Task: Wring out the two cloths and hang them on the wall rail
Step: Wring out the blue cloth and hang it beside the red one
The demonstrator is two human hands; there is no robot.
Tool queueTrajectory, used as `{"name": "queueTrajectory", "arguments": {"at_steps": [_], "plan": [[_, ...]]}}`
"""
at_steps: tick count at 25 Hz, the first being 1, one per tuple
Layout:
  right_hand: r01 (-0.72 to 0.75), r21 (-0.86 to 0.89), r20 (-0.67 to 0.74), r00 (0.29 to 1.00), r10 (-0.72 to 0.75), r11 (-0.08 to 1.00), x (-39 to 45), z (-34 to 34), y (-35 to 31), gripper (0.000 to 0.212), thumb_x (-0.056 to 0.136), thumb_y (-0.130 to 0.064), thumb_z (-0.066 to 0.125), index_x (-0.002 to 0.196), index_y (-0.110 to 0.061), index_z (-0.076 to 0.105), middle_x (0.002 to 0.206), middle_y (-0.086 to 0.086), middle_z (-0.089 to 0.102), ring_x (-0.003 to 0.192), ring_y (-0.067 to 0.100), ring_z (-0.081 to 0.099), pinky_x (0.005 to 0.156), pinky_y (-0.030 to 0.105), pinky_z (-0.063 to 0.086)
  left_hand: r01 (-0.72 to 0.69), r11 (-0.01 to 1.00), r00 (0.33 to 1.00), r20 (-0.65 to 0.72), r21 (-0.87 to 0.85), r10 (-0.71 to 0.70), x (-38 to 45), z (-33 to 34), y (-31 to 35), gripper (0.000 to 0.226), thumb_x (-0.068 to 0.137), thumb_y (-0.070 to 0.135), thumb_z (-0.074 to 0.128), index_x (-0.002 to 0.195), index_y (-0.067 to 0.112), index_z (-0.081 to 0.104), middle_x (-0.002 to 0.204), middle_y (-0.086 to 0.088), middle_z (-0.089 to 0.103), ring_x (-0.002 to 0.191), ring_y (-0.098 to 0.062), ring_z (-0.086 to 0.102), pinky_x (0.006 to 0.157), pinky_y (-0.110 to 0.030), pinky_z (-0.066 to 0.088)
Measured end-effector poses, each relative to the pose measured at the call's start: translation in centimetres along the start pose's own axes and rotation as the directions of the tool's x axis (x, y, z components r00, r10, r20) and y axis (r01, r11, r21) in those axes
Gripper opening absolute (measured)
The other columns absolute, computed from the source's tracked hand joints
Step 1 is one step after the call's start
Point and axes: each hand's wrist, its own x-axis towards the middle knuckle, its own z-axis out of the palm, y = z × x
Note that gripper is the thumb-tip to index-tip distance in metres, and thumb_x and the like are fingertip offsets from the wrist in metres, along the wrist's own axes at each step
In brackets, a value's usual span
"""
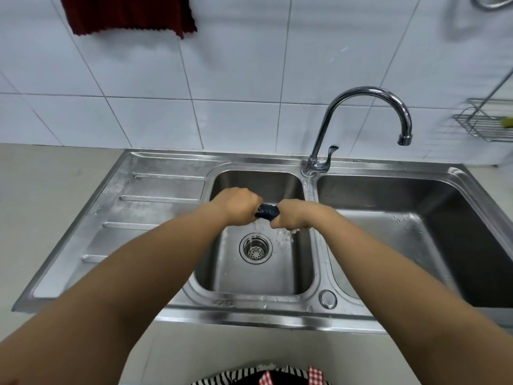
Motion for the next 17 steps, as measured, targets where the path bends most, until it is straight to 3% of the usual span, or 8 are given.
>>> {"name": "queueTrajectory", "arguments": {"at_steps": [2,5,6,9,13,17], "plan": [[-0.023,-0.273,-0.174,0.984,-0.026,0.962,0.5,0.9,0.1,0.018,0.084,-0.036,0.054,0.086,-0.018,0.058,0.072,-0.001,0.058,0.065,0.023,0.056,0.06,0.028,0.043,0.098,0.992,0.988,0.13,-0.082,-0.087,0.2,0.4,1.2,0.01,0.082,0.026,0.055,0.082,0.016,0.057,0.077,-0.004,0.061,0.069,-0.026,0.058,0.058,-0.031,0.043],[-0.007,-0.509,-0.379,0.899,-0.217,0.86,1.1,1.8,0.9,0.024,0.088,-0.038,0.055,0.102,-0.02,0.061,0.087,0.003,0.067,0.077,0.029,0.062,0.061,0.031,0.039,0.242,0.906,0.947,0.286,-0.346,-0.144,0.1,0.7,2.3,0.014,0.079,0.023,0.058,0.081,0.01,0.061,0.066,-0.005,0.059,0.058,-0.026,0.058,0.053,-0.028,0.047],[0.017,-0.56,-0.418,0.857,-0.3,0.828,1.2,1.9,1.3,0.023,0.089,-0.037,0.054,0.102,-0.019,0.06,0.088,0.003,0.068,0.079,0.03,0.065,0.059,0.031,0.037,0.302,0.816,0.93,0.341,-0.494,-0.137,-0.2,0.7,2.5,0.012,0.079,0.021,0.059,0.077,0.009,0.058,0.058,-0.004,0.053,0.048,-0.023,0.053,0.046,-0.026,0.044],[0.084,-0.664,-0.467,0.73,-0.5,0.743,1.4,2.1,2.5,0.017,0.09,-0.033,0.055,0.095,-0.017,0.055,0.077,0.002,0.069,0.067,0.028,0.066,0.05,0.029,0.031,0.46,0.376,0.87,0.492,-0.804,-0.011,-1.7,0.9,3.3,0.027,0.081,0.016,0.058,0.063,0.018,0.038,0.046,0.002,0.031,0.033,-0.011,0.024,0.037,-0.016,0.02],[0.134,-0.665,-0.542,0.589,-0.599,0.734,1.3,2.7,3.2,0.012,0.083,-0.025,0.064,0.084,-0.016,0.057,0.063,0.001,0.064,0.052,0.026,0.063,0.043,0.025,0.029,0.486,-0.067,0.874,0.482,-0.871,0.063,-3.1,1.5,5.0,0.035,0.086,0.014,0.056,0.06,0.02,0.033,0.043,0.005,0.027,0.033,-0.008,0.016,0.034,-0.016,0.011],[0.131,-0.614,-0.67,0.435,-0.602,0.778,0.9,2.8,2.8,0.019,0.07,-0.02,0.077,0.073,-0.018,0.059,0.049,-0.001,0.055,0.038,0.022,0.053,0.038,0.021,0.025,0.458,-0.392,0.884,0.454,-0.798,0.109,-3.4,1.4,6.2,0.035,0.086,0.014,0.053,0.057,0.02,0.034,0.039,0.007,0.024,0.03,-0.006,0.014,0.03,-0.015,0.009]]}}
